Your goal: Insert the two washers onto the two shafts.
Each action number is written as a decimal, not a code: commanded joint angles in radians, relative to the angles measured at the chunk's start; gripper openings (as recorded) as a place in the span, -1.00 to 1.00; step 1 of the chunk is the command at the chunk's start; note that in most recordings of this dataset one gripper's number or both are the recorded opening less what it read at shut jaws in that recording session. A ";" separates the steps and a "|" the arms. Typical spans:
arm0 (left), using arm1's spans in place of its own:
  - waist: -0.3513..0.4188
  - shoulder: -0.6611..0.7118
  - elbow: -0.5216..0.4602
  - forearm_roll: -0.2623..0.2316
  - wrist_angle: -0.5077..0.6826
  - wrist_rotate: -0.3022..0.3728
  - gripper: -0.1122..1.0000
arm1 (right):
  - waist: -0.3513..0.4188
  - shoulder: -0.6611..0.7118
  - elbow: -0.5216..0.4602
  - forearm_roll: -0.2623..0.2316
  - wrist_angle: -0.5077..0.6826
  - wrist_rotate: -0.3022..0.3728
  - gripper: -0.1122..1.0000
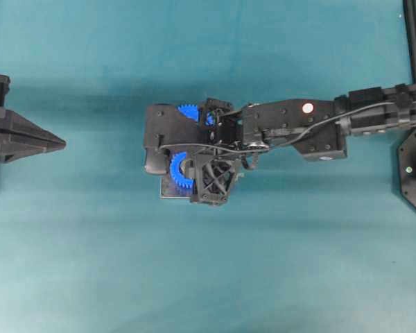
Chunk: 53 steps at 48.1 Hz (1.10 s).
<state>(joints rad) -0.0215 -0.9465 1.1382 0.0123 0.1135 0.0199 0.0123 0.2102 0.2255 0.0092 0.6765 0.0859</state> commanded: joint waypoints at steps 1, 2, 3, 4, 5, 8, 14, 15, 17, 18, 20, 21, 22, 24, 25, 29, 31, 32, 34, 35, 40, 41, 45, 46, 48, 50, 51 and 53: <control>0.002 0.002 -0.015 0.003 -0.008 -0.003 -0.79 | 0.003 -0.020 -0.025 0.000 -0.002 -0.011 -0.19; 0.002 0.002 -0.015 0.003 -0.008 -0.003 -0.79 | 0.003 -0.018 -0.025 0.000 0.000 -0.011 -0.19; 0.002 0.002 -0.015 0.002 -0.008 -0.003 -0.79 | 0.003 -0.018 -0.023 0.000 0.002 -0.011 -0.19; 0.002 0.002 -0.015 0.003 -0.008 -0.003 -0.79 | 0.005 -0.018 -0.023 0.000 0.003 -0.011 -0.19; 0.002 0.002 -0.015 0.003 -0.008 -0.003 -0.79 | 0.003 -0.018 -0.025 0.000 0.005 -0.011 -0.19; 0.002 0.002 -0.015 0.002 -0.008 -0.003 -0.79 | 0.003 -0.017 -0.025 -0.002 0.009 -0.011 -0.19; 0.002 0.002 -0.014 0.003 -0.008 -0.003 -0.79 | 0.003 -0.011 -0.025 0.000 0.006 -0.009 -0.19; 0.002 0.002 -0.014 0.003 -0.008 -0.003 -0.79 | 0.003 -0.011 -0.023 0.000 0.008 -0.009 -0.19; 0.002 0.002 -0.012 0.003 -0.008 -0.003 -0.79 | 0.003 -0.011 -0.025 0.000 0.006 -0.009 -0.19; 0.002 0.002 -0.014 0.003 -0.008 -0.003 -0.79 | 0.003 -0.011 -0.025 0.000 0.006 -0.011 -0.19; 0.002 0.002 -0.014 0.002 -0.008 -0.003 -0.79 | 0.003 -0.012 -0.025 0.000 0.006 -0.012 -0.19; 0.002 0.002 -0.014 0.002 -0.009 -0.003 -0.79 | 0.003 -0.011 -0.025 0.000 0.005 -0.012 -0.19; 0.002 0.002 -0.014 0.003 -0.008 -0.003 -0.79 | 0.003 -0.011 -0.025 0.000 0.005 -0.012 -0.19; 0.002 0.002 -0.014 0.002 -0.008 -0.003 -0.79 | 0.002 -0.011 -0.025 0.000 0.006 -0.012 -0.19; 0.002 0.002 -0.012 0.003 -0.008 -0.003 -0.79 | 0.002 -0.011 -0.025 0.000 0.008 -0.014 -0.19; 0.002 0.002 -0.012 0.002 -0.008 -0.003 -0.79 | 0.000 -0.008 -0.025 0.000 0.011 -0.012 -0.19; 0.002 0.002 -0.012 0.003 -0.008 -0.003 -0.79 | -0.002 -0.006 -0.025 0.000 0.011 -0.011 -0.19; 0.002 0.002 -0.012 0.003 -0.008 -0.003 -0.79 | -0.002 -0.005 -0.025 0.000 0.011 -0.011 -0.19; 0.002 0.002 -0.012 0.003 -0.008 -0.003 -0.79 | -0.002 -0.005 -0.025 0.000 0.008 -0.009 -0.19; 0.002 0.002 -0.012 0.003 -0.008 -0.003 -0.79 | 0.000 -0.005 -0.025 0.000 0.008 -0.009 -0.19; 0.002 0.003 -0.012 0.003 -0.008 -0.003 -0.79 | -0.002 -0.006 -0.026 0.000 0.005 -0.011 -0.19; 0.002 0.002 -0.012 0.003 -0.006 -0.003 -0.79 | -0.002 -0.005 -0.026 0.000 0.005 -0.011 -0.19; 0.002 0.002 -0.012 0.002 -0.006 -0.003 -0.79 | 0.000 -0.005 -0.026 0.000 0.005 -0.009 -0.19; 0.002 0.002 -0.012 0.003 -0.006 -0.003 -0.79 | -0.002 -0.006 -0.028 0.000 0.005 -0.008 -0.19; 0.002 0.002 -0.012 0.002 -0.006 -0.003 -0.79 | 0.000 -0.005 -0.029 0.000 0.005 -0.008 -0.19; 0.002 0.002 -0.012 0.003 -0.006 -0.003 -0.79 | -0.002 -0.005 -0.031 0.000 0.005 -0.008 -0.19; 0.002 0.002 -0.012 0.002 -0.006 -0.003 -0.79 | -0.002 -0.005 -0.031 0.000 0.008 -0.006 -0.19; 0.002 0.002 -0.012 0.003 -0.006 -0.003 -0.79 | -0.002 -0.005 -0.032 0.000 0.009 -0.005 -0.14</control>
<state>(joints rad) -0.0215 -0.9495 1.1382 0.0123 0.1135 0.0184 0.0107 0.2255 0.2194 0.0092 0.6888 0.0844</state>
